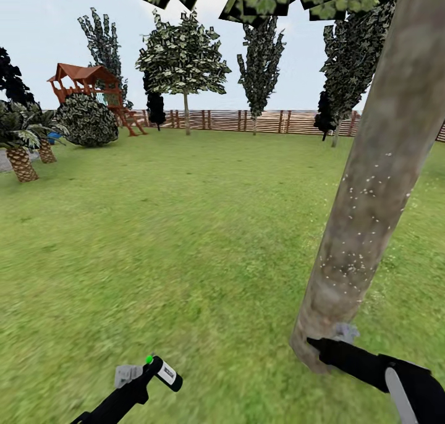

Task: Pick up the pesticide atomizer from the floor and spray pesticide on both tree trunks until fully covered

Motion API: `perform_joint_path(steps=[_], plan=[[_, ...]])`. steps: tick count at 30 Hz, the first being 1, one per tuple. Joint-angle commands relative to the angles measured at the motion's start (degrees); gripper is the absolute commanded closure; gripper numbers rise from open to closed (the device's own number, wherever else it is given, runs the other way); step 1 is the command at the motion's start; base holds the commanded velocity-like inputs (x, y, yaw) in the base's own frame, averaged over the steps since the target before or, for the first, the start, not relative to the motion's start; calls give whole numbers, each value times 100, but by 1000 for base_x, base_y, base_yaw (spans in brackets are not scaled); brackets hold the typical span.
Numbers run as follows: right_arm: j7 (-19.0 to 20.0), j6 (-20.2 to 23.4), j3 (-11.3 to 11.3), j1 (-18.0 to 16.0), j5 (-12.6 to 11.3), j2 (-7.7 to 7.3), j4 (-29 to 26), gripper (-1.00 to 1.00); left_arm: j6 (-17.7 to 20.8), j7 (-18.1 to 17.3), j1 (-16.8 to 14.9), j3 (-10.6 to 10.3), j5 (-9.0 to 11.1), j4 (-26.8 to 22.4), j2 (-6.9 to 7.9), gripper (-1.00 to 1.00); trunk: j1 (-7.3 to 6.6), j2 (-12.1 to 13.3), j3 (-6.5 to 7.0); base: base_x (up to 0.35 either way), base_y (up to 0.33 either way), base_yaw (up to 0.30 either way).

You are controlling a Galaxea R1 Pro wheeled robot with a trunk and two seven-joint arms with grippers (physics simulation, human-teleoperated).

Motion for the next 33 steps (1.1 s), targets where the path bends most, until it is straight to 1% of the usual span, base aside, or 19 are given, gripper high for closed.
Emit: perform_joint_path(steps=[1,2,4,5,6,8,9,12,14,17,19,20,22,26,27,28,29,31,33], plan=[[212,282,-91,-20,12,-90,-239,100,-44,-21,-10,-47,54,-10,9,100,4,-13,-14,0,0,0],[396,554,-154,-72,11,-178,-423,100,-48,-59,-10,-48,54,-18,10,100,4,-13,-14,0,0,0],[643,987,-225,-373,7,-286,-624,100,-62,-186,-10,-54,52,-28,9,100,4,-13,-14,0,0,0],[722,1101,-243,-563,-21,-314,-674,100,-69,-290,-10,-60,36,-30,10,100,4,-13,-14,0,0,0],[810,1101,-254,-709,-102,-337,-706,100,-74,-376,-10,-60,-1,-32,8,100,4,-13,-14,0,0,0],[961,1101,-240,-924,-428,-420,-730,100,-81,-482,-10,-63,-187,-33,-5,100,4,-13,-14,0,0,0],[1020,1101,-182,-1005,-748,-519,-729,100,-86,-526,-10,-62,-386,-42,-22,100,4,-13,-14,0,0,0],[1065,1101,148,-1073,-1411,-664,-718,100,-106,-617,-10,-67,-673,-51,-37,100,4,-13,-14,0,0,0],[1075,1101,507,-1087,-1724,-799,-713,100,-154,-874,-10,-73,-802,-57,-42,100,4,-13,-14,0,0,0],[1083,1101,1013,-1094,-2335,-947,-709,100,-187,-1222,-10,-71,-1073,-58,-49,100,4,-13,-14,0,0,0],[1082,1101,1330,-1098,-2560,-995,-705,100,-230,-1300,-10,-66,-1270,-59,-50,100,4,-13,-14,0,0,0],[1082,1101,1512,-1101,-2632,-1013,-700,100,-309,-1328,-10,-67,-1352,-60,-51,100,4,-13,-14,0,0,0],[1082,1101,1729,-1105,-2674,-1020,-696,100,-378,-1346,-10,-67,-1405,-78,-51,100,4,-13,-14,0,0,0],[1082,1101,1981,-1112,-2671,-1016,-687,100,-431,-1355,-10,-69,-1450,-108,-51,100,4,-13,-14,0,0,0],[1082,1101,2093,-1121,-2669,-1015,-684,100,-437,-1355,-10,-69,-1488,-110,-51,100,4,-13,-14,0,0,0],[1078,1101,2259,-1154,-2667,-1015,-677,100,-456,-1355,-10,-67,-1565,-111,-52,100,4,-13,-14,0,0,0],[1072,1101,2350,-1181,-2666,-1011,-666,100,-478,-1353,-10,-66,-1616,-112,-52,100,4,-13,-14,0,0,0],[1036,1101,2719,-1282,-2659,-984,-585,100,-559,-1335,-10,-62,-1762,-113,-53,100,4,-13,-14,0,0,0],[944,1101,3062,-1372,-2656,-924,-454,100,-606,-1322,-10,-66,-1830,-114,-52,100,4,-13,-14,0,0,0]])
